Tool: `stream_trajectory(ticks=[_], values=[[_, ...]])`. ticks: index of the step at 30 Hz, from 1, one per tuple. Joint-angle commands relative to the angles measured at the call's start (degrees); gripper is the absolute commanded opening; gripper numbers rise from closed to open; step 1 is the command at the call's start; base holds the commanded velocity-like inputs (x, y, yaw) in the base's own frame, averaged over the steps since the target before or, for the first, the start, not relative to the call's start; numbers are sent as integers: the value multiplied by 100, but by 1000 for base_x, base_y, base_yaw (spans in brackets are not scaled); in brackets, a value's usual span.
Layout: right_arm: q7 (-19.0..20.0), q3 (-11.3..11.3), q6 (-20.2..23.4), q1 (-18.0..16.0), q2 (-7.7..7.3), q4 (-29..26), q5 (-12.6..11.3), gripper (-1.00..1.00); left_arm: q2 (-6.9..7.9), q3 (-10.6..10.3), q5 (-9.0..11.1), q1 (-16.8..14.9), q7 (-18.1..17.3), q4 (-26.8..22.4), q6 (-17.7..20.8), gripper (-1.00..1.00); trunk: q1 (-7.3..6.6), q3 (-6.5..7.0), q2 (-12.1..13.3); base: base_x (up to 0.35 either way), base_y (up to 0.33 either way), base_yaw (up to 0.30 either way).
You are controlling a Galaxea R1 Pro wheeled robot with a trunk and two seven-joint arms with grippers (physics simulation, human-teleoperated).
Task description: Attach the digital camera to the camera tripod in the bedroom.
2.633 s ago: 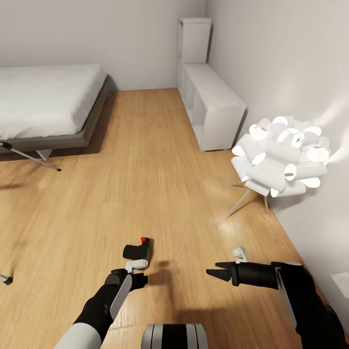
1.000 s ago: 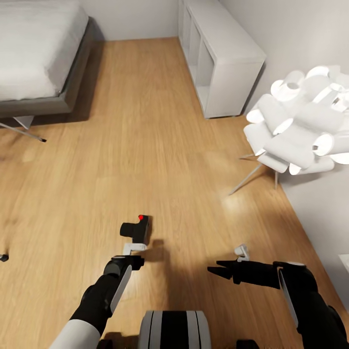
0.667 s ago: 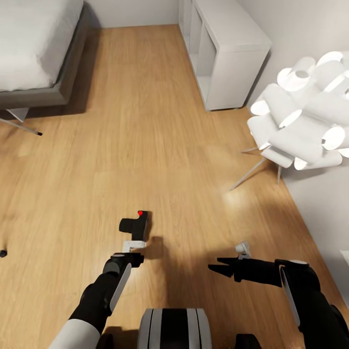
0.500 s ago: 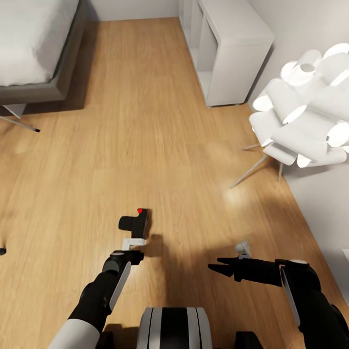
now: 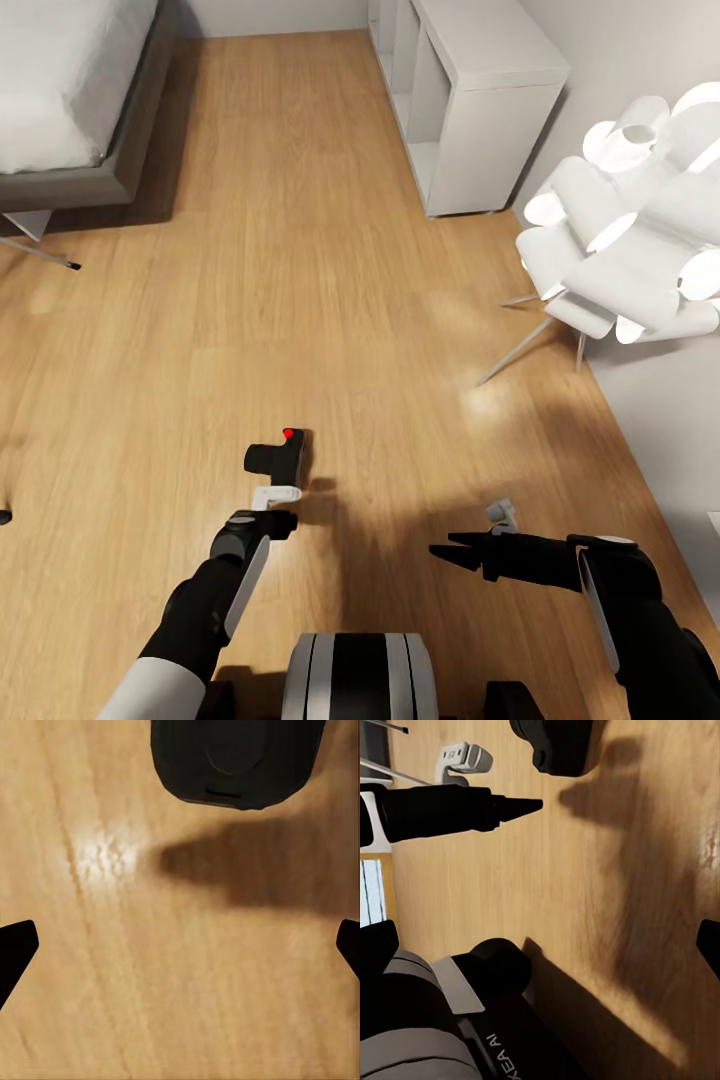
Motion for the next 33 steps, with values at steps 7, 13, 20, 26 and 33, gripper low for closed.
stream_trajectory(ticks=[7, 13, 20, 26, 33], values=[[58, -6, 47, -4, -5, -5, 61, 100, 6, -14, 40, -2, 15, 75, -469, 100, -1, -3, -1, 0, 0, 0], [58, -5, 47, -4, -1, -5, 90, 100, 2, 4, 30, -46, -20, 391, -974, 100, -1, -3, -1, 0, 0, 0], [58, -7, 22, -4, 2, -7, 68, 100, 5, 3, 27, -164, -23, 440, -1011, 100, -1, -3, -1, 0, 0, 0], [58, -12, -8, -4, 2, -12, 50, 100, 9, 3, 22, -255, -24, 593, -1036, 100, -1, -3, -1, 0, 0, 0], [58, -14, -19, -4, 9, -13, 53, 100, 0, 3, 20, -571, -24, 1148, -1199, 100, -1, -3, -1, 0, 0, 0]])
